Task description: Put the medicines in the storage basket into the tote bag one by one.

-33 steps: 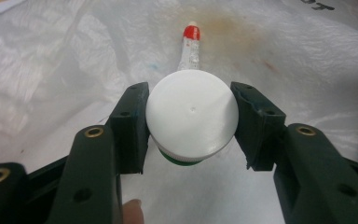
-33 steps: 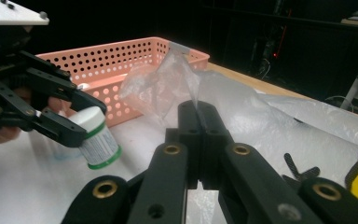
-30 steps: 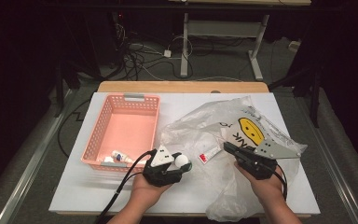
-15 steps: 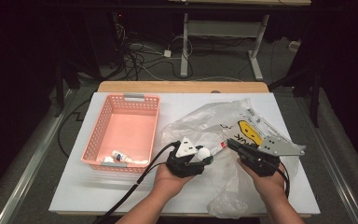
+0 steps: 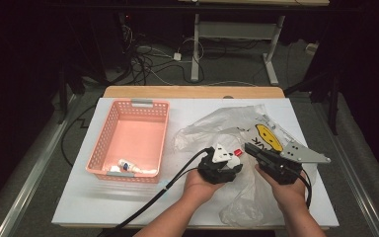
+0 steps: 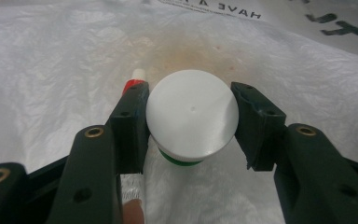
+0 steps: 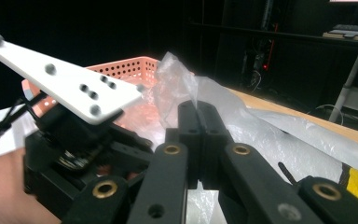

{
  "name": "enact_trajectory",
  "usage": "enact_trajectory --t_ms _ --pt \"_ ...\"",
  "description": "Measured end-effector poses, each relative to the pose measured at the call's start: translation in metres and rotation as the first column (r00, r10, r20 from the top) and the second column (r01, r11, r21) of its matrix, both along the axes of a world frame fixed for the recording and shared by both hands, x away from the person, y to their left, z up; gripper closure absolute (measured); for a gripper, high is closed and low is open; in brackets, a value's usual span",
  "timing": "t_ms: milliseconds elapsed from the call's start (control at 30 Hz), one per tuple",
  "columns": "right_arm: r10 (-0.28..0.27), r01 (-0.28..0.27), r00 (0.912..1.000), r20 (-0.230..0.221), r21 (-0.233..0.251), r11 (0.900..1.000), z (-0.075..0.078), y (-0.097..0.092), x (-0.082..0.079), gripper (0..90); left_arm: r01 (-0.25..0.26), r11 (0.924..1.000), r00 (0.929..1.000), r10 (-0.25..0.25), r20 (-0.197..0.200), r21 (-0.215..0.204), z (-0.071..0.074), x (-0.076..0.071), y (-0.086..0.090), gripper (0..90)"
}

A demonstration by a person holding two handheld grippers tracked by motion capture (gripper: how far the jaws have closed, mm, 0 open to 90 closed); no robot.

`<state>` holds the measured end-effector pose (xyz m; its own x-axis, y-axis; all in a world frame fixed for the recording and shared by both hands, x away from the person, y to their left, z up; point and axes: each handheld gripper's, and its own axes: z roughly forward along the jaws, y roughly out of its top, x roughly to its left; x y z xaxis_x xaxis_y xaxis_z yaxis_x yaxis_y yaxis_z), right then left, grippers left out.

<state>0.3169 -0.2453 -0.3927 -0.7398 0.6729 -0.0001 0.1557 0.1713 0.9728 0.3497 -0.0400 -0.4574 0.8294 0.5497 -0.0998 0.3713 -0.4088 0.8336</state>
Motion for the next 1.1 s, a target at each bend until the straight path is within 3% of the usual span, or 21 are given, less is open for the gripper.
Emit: enact_trajectory --t_ms 67,233,400,600,700,867,1100 --pt "-0.003 0.003 1.0 -0.006 0.002 1.0 -0.001 -0.002 0.0 90.0 -0.004 0.9999 0.9999 0.004 0.014 0.015 -0.002 0.003 -0.007 48.1" --pt "-0.007 0.007 0.9999 -0.011 0.006 1.0 -0.002 -0.004 0.0 90.0 -0.027 0.9996 0.9996 0.027 0.013 -0.002 -0.008 0.012 -0.018 48.1" --pt "-0.002 0.002 0.9999 -0.01 0.01 0.9999 -0.003 -0.006 -0.001 90.0 -0.038 0.9993 0.9993 0.038 -0.004 0.006 -0.015 0.015 -0.023 48.0" --pt "-0.005 0.005 0.9999 -0.016 0.01 0.9999 -0.004 -0.007 -0.001 90.0 -0.049 0.9988 0.9988 0.049 0.005 -0.002 -0.017 0.017 -0.024 47.2" --pt "0.0 0.0 0.9999 -0.016 0.013 0.9999 -0.004 -0.006 -0.002 90.0 -0.042 0.9991 0.9989 0.042 -0.019 -0.007 -0.016 0.019 -0.022 41.0" --pt "0.004 -0.004 0.9998 -0.019 0.009 1.0 -0.006 -0.006 -0.002 90.0 -0.021 0.9994 0.9983 0.023 -0.054 0.029 -0.015 0.019 -0.016 35.5" --pt "0.002 -0.002 0.9999 -0.015 0.005 1.0 -0.005 -0.007 -0.003 90.0 -0.009 0.9997 0.9956 0.007 -0.093 -0.023 -0.009 0.011 0.002 29.6"
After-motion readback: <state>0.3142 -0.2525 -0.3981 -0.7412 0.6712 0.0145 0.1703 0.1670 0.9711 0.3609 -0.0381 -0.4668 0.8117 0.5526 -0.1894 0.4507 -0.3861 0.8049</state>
